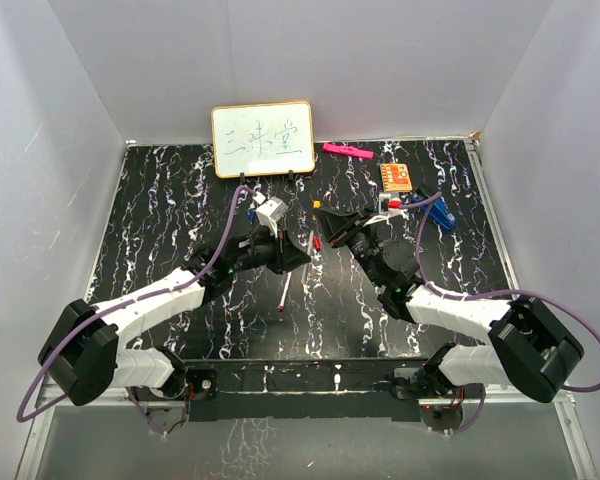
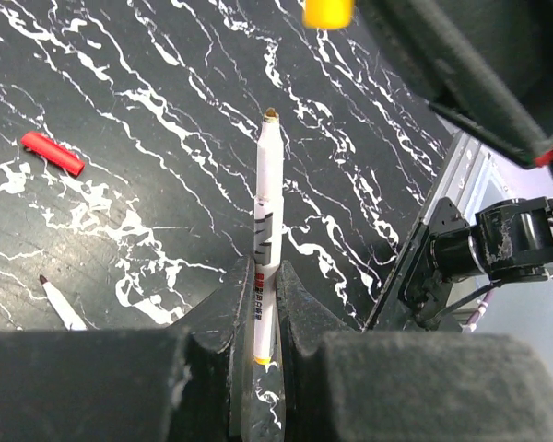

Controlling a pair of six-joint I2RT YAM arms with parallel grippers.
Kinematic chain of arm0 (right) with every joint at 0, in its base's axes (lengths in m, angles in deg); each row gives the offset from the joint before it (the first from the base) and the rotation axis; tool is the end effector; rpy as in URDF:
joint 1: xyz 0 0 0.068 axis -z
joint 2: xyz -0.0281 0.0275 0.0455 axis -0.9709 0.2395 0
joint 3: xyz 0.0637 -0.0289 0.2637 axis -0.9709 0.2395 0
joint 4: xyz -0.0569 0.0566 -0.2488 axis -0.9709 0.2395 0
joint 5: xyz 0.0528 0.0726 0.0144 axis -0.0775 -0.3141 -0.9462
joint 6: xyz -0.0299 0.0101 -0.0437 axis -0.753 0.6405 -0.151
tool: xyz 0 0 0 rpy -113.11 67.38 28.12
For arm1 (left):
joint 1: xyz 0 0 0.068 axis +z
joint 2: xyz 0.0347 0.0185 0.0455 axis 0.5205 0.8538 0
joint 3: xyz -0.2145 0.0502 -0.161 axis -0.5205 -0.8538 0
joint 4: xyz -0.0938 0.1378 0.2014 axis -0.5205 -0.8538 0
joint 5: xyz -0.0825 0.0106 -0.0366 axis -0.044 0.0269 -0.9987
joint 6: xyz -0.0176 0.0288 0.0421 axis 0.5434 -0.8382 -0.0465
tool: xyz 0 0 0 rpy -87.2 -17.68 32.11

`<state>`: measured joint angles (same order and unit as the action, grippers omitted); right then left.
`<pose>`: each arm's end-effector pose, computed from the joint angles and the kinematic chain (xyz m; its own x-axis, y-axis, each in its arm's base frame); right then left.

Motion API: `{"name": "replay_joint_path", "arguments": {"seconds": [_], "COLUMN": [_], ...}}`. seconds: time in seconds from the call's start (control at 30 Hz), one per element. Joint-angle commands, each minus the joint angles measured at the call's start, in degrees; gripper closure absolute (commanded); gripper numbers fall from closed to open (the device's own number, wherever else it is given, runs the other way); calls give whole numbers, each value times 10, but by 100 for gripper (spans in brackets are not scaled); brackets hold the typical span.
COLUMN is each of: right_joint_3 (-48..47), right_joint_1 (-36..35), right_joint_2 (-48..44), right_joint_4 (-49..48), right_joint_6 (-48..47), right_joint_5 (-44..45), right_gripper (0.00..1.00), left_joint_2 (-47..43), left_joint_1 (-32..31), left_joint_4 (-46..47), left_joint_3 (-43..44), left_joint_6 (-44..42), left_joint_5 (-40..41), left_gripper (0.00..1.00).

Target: Insert the pens into the pen caps

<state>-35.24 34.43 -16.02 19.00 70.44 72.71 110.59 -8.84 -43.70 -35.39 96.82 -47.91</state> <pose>0.1990 0.1687 0.2652 -0.1358 0.5894 -0.7963 -0.5324 0.6344 0.5604 0.2095 -0.1948 0.2606 -0.5333 -0.0767 -0.8425 0.7194 0.4829 -0.4993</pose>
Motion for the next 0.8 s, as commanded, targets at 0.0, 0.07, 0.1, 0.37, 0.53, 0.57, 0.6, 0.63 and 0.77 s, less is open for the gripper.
{"name": "replay_joint_path", "arguments": {"seconds": [0.0,0.07,0.1,0.37,0.53,0.57,0.6,0.63,0.77], "right_joint_3": [1,3,4,9,10,9,9,9,8], "right_joint_1": [2,1,2,2,2,2,2,2,1], "right_joint_2": [7,8,7,6,12,14,15,17,23], "right_joint_4": [-66,-67,-68,-75,-83,-85,-87,-88,-92], "right_joint_6": [13,16,17,21,27,28,28,29,29], "right_joint_5": [-4,-5,-6,-18,-29,-30,-31,-32,-36], "right_gripper": [100,100,100,100,100,100,100,100,100], "left_joint_2": [-35,-43,-47,-40,-36,-36,-35,-35,-35], "left_joint_1": [-4,-5,-5,-5,-5,-5,-5,-4,-4], "left_joint_4": [46,54,56,57,59,58,57,57,56], "left_joint_3": [-8,-13,-14,-13,-9,-9,-9,-9,-9], "left_joint_6": [1,5,7,15,16,16,16,16,16], "left_joint_5": [7,12,16,17,15,14,14,14,14], "left_gripper": [100,100,100,100,100,100,100,100,100]}}
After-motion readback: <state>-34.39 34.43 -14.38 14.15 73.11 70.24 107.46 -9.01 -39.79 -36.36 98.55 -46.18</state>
